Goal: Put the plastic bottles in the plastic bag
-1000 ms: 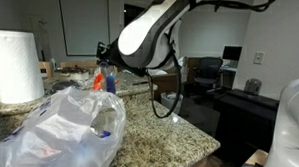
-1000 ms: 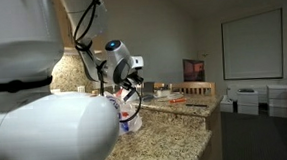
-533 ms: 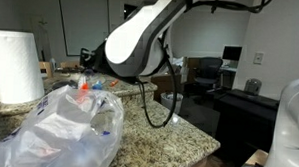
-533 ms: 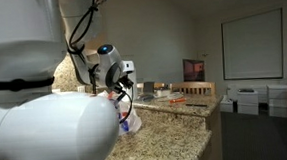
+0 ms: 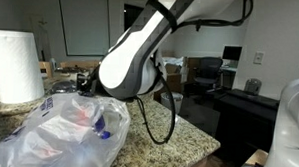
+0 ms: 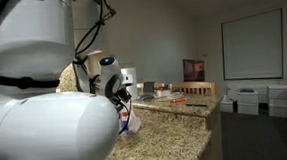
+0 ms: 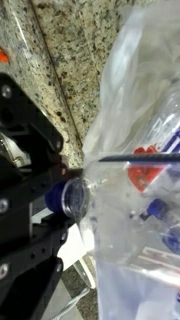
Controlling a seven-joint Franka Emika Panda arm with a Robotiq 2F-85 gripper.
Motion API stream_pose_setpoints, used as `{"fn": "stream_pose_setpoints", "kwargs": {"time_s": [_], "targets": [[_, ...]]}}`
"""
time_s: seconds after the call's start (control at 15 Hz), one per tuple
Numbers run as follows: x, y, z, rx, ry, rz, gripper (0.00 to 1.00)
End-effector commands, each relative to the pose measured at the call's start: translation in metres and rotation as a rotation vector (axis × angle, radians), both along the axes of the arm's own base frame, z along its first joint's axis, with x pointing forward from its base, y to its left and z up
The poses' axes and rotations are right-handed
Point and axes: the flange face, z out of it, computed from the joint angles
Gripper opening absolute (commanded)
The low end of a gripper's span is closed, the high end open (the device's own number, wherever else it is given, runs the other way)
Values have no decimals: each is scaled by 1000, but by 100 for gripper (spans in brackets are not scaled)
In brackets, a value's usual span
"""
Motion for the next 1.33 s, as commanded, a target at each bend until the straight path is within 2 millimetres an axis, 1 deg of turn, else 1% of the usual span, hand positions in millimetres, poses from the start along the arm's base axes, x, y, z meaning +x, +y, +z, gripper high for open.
{"fn": "stream_pose_setpoints", "kwargs": {"time_s": [0.0,0.07,0.13,0.27,0.33,0.4,0.53,0.67,0.73,0.87,1.0,1.13,1.27], "targets": [[-6,14,-4,-18,103,27,9],[-13,46,-3,-12,163,71,9],[-15,59,-6,-18,204,97,9],[-20,93,-8,14,293,162,9],[-19,104,-6,41,342,191,9],[-15,104,-5,57,393,217,9],[-4,69,-7,72,455,194,9],[14,21,-11,52,447,89,9],[25,3,-13,46,433,52,9],[42,-24,-16,40,413,-4,9],[53,-38,-17,35,391,-26,9],[48,-40,-10,26,358,-36,9],[47,-33,-2,25,312,-23,9]]}}
